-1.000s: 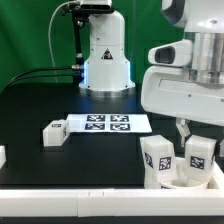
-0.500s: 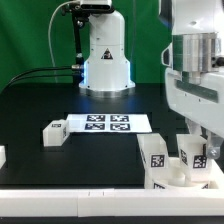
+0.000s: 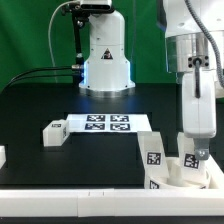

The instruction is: Assemble stool

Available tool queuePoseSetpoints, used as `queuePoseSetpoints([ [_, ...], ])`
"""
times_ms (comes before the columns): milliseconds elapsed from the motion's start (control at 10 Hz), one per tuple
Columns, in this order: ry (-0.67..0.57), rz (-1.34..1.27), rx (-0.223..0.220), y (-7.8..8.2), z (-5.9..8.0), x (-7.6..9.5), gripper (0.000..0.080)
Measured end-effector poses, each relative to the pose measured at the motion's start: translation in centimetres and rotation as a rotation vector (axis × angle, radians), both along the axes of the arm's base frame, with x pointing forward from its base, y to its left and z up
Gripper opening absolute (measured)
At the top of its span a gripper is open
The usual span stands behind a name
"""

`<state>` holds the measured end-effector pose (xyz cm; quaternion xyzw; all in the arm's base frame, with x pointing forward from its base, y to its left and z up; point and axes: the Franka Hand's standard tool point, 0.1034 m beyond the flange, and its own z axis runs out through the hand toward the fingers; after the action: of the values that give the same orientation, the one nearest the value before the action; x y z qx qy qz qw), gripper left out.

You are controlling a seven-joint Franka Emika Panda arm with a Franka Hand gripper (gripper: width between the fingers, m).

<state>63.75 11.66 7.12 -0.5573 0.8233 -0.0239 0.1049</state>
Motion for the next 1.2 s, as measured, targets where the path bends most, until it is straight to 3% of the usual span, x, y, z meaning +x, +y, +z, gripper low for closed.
queuePoseSetpoints([
  [200,-0.054,-0.238,0.071,-0.2,0.3,0.7,0.0340],
  [400,-0.080,-0.286,0.110,-0.2,0.1,0.7,0.0340],
  [500,-0.081,-0.274,0.107,-0.2,0.1,0.7,0.0340],
  [600,-0.081,-0.273,0.107,-0.2,0.1,0.7,0.0416],
  [700,-0.083,-0.252,0.101,-0.2,0.1,0.7,0.0579],
  [800,-0.086,-0.218,0.092,-0.2,0.1,0.7,0.0579],
  [900,-0.057,-0.114,0.091,0.2,0.2,0.3,0.0630],
  [1200,-0.095,0.320,0.051,1.3,3.3,0.5,0.0645],
])
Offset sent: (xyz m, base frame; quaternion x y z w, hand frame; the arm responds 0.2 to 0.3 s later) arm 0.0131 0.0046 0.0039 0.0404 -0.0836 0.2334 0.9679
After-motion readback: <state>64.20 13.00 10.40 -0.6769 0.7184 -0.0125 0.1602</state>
